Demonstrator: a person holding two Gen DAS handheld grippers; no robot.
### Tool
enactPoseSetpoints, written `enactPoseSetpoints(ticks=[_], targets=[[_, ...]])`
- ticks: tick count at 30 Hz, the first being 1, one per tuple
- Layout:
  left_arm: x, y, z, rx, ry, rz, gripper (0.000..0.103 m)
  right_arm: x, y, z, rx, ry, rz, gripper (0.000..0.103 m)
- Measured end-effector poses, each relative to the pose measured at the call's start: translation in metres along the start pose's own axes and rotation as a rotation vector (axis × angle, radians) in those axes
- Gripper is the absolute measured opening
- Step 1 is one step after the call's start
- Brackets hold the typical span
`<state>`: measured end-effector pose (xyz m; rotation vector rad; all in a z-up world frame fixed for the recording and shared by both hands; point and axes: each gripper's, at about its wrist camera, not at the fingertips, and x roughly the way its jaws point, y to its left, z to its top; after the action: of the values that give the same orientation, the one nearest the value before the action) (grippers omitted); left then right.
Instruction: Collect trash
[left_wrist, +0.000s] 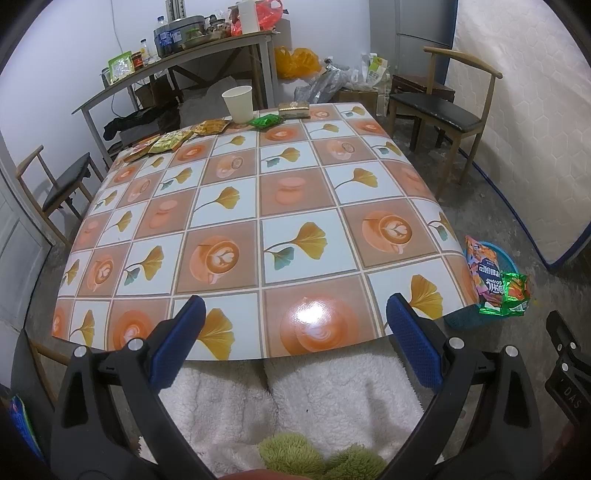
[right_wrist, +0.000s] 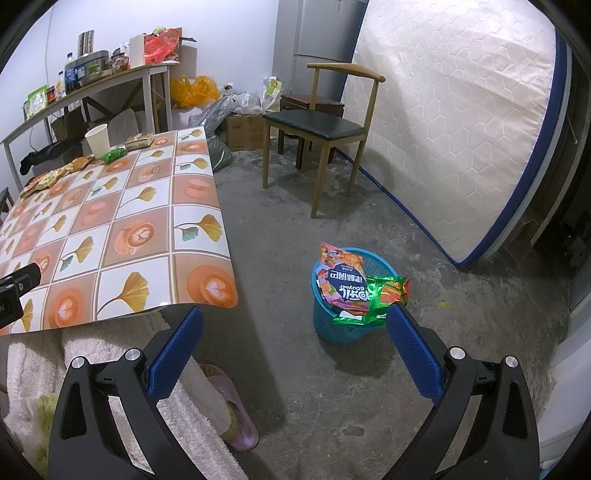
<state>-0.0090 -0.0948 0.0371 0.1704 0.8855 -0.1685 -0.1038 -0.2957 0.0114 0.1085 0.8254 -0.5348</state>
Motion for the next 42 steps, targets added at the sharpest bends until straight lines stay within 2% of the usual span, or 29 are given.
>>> enactPoseSetpoints(ticks=[42], targets=[[-0.0025, -0.0004, -0.001, -0.005, -0.006, 0.002, 0.094, 0.0007, -0.0027, -0.0003, -0.001, 0.0, 0.0, 0.096]])
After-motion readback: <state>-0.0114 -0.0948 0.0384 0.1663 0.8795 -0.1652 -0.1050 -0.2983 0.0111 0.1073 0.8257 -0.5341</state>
